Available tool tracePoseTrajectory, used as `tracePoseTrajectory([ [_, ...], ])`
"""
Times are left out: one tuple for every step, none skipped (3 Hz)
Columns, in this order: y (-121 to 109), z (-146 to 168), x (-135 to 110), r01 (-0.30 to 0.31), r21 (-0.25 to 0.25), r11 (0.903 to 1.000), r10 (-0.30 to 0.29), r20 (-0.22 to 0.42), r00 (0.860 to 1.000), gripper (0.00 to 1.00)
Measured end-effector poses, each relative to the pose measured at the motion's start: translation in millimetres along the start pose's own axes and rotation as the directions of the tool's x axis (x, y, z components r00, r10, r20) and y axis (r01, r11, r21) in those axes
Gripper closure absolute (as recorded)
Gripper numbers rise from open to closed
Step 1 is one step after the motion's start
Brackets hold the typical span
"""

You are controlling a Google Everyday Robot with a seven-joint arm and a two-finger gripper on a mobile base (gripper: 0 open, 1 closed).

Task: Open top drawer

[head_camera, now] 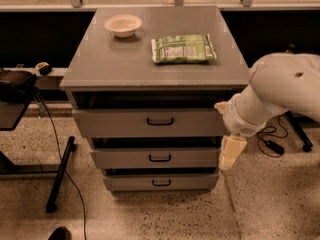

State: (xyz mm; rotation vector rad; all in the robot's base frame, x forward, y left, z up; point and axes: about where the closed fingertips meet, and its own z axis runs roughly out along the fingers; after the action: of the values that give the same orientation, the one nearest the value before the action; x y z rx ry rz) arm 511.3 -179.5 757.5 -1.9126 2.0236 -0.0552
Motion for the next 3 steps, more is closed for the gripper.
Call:
tracePoseTrajectory([
  [-25, 42, 1, 0.035, 0.02, 0.9992, -0.035, -0.011, 0.999, 0.0],
  [-50, 72, -5, 0.064, 0.026, 0.9976, -0.064, -0.002, 0.998, 0.0],
  [-71, 103, -7, 0.067, 0.0, 0.9978, -0.067, -0.004, 0.998, 0.0],
])
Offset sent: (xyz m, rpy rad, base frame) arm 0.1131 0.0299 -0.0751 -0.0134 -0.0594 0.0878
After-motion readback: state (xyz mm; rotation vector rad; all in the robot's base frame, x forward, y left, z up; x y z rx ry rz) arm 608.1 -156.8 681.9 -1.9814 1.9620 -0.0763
